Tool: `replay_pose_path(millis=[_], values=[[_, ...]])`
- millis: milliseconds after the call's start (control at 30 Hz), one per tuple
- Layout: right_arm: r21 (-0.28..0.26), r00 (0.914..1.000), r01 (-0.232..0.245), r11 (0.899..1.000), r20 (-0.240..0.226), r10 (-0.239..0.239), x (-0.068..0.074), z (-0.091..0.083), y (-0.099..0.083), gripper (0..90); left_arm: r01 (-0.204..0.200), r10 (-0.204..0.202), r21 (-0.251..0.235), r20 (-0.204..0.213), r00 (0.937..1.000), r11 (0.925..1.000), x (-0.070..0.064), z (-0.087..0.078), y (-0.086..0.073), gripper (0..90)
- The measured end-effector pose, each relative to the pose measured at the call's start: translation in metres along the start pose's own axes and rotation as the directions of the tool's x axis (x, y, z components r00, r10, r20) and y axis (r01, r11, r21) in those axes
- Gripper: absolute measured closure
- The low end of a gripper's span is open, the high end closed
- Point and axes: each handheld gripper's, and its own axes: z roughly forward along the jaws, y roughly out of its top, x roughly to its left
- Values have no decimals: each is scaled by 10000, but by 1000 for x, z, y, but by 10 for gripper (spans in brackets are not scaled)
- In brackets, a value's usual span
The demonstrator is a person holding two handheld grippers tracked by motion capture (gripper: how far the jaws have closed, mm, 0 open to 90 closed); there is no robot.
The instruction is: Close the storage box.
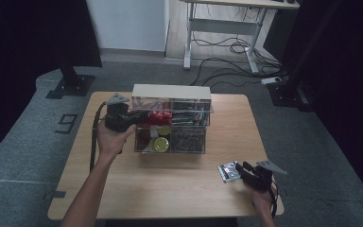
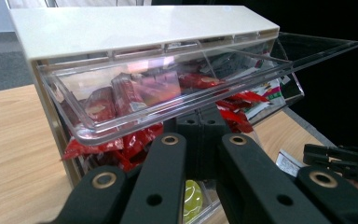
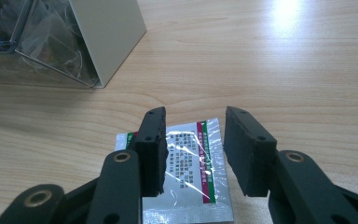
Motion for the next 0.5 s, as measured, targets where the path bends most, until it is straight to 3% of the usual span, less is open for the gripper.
replay_pose_path(millis=[500], values=[[102,10000,-25,9999,23,25,-2,-1,-2,606,120,-125,185,278,9995,9998,1,-6,-13,900]])
